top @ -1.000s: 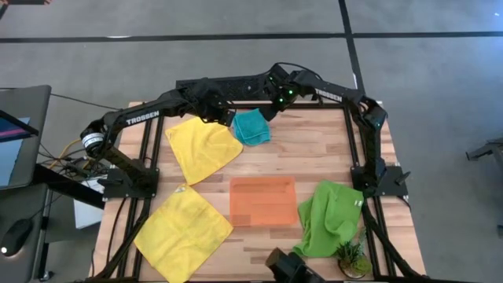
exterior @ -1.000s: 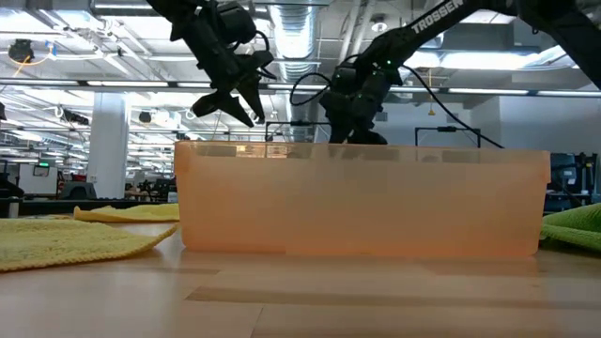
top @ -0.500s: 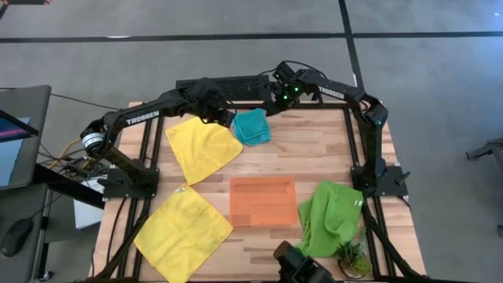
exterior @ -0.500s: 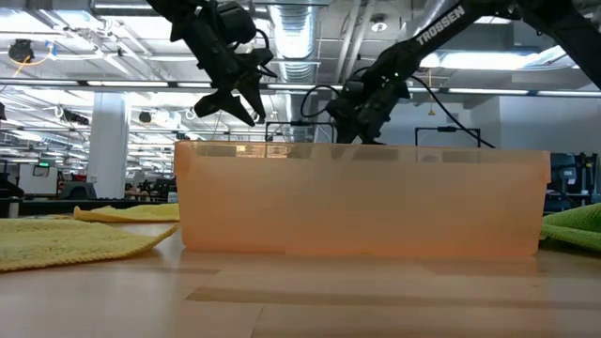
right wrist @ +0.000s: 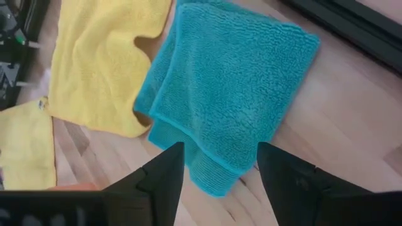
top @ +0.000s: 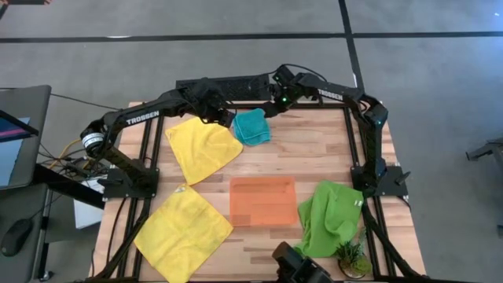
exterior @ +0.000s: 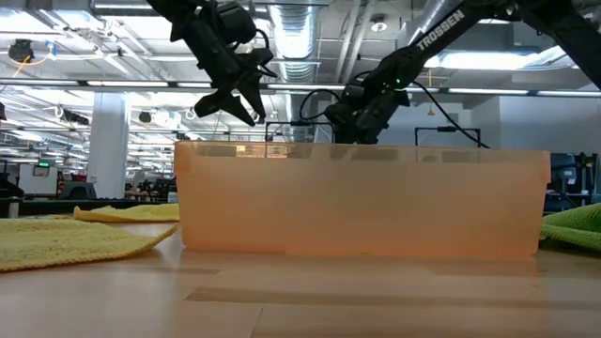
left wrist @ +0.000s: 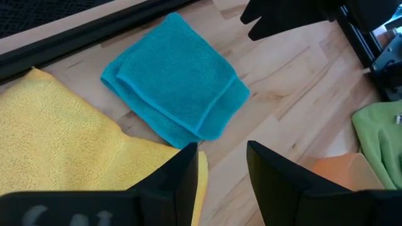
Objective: Fold microfiber towels
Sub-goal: Put the blue towel into the bin
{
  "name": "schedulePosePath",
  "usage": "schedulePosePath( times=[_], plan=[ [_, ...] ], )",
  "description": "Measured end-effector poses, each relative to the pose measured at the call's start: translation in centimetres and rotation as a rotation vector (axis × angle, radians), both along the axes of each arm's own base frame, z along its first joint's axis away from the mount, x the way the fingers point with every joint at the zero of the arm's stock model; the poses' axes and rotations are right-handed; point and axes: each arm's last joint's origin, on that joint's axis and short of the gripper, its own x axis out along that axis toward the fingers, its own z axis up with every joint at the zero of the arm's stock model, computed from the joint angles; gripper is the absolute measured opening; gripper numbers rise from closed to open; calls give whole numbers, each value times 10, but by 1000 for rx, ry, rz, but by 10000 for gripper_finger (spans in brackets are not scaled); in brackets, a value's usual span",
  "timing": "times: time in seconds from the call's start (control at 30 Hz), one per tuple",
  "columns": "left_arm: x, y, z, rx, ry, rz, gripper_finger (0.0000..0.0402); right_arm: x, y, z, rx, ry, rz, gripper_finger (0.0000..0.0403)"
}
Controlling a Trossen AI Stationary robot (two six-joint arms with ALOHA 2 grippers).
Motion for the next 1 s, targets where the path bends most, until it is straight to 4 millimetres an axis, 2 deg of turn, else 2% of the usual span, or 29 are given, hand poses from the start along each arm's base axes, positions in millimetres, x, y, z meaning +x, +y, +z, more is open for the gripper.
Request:
schedulePosePath(
  times=[0.1,0.17,0.23,0.3,0.63,0.83,1.0],
  plan=[
    [0,0,0,0,0,0,127,2,-1,-15,37,42,-15,225],
    [0,0,0,-1,0,0,127,11,-3,-25,28,30,-10,225],
    [0,0,0,-2,-3,-3,127,8,-3,-32,68,46,-9,225],
    [-1,0,0,-4,-1,-1,127,15,-7,-37,43,24,-7,225],
    [-2,2,0,-2,1,-1,127,17,-11,-65,45,98,-27,225],
    [-2,3,0,0,0,1,127,24,-10,-63,29,93,-20,223],
    [-3,4,0,1,1,4,127,33,2,-64,31,103,16,223]
  ],
)
